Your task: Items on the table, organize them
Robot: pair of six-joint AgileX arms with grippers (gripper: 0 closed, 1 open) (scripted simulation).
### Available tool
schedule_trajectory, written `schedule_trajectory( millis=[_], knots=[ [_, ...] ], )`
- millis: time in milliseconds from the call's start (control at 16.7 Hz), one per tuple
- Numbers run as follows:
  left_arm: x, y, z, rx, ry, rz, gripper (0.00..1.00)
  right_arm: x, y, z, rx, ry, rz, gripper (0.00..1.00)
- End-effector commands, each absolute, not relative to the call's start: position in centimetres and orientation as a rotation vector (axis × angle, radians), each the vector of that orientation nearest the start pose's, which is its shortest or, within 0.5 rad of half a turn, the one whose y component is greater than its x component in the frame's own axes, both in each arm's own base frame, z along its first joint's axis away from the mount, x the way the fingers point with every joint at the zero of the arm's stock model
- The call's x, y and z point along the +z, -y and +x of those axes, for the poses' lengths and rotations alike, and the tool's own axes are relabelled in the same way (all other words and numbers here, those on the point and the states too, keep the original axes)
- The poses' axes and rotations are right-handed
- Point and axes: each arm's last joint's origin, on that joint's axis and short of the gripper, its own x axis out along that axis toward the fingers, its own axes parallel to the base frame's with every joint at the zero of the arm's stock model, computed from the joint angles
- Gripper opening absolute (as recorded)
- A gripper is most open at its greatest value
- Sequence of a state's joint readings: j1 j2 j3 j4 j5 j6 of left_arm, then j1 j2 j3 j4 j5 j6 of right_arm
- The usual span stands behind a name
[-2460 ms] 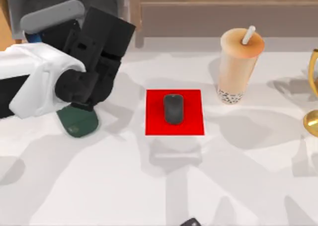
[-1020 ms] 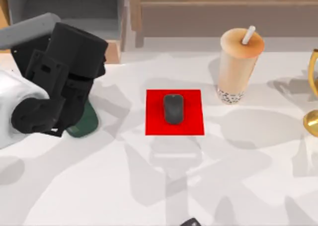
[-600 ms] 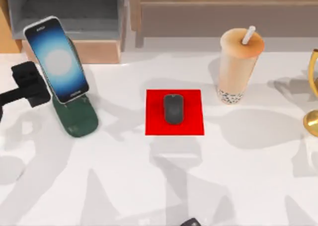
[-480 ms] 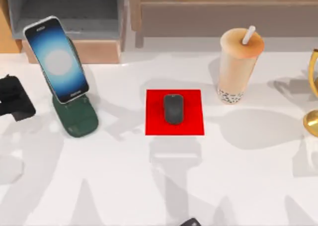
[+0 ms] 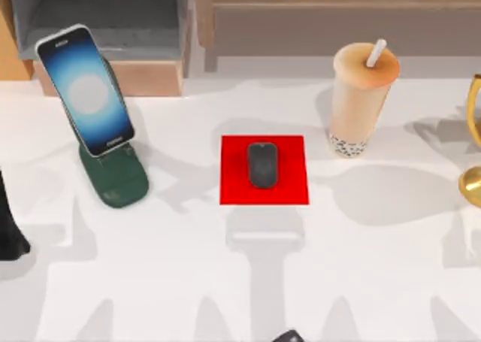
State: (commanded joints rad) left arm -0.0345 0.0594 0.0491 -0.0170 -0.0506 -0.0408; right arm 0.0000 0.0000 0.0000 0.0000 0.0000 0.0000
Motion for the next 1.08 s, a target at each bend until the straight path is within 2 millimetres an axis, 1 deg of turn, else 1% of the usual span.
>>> schedule_trajectory(
  millis=[180,480,660,900,1080],
  knots=[
    [16.0,0.1,10.6,0.000,0.000,0.000,1.00,16.0,0.1,10.6,0.000,0.000,0.000,1.00],
    [16.0,0.1,10.6,0.000,0.000,0.000,1.00,16.0,0.1,10.6,0.000,0.000,0.000,1.00],
    [16.0,0.1,10.6,0.000,0.000,0.000,1.00,16.4,-0.2,10.9,0.023,-0.005,-0.001,1.00],
    [16.0,0.1,10.6,0.000,0.000,0.000,1.00,17.7,-1.5,12.1,0.094,-0.022,-0.006,1.00],
    [16.0,0.1,10.6,0.000,0.000,0.000,1.00,18.6,-3.3,13.9,0.156,-0.042,-0.015,1.00]
  ],
)
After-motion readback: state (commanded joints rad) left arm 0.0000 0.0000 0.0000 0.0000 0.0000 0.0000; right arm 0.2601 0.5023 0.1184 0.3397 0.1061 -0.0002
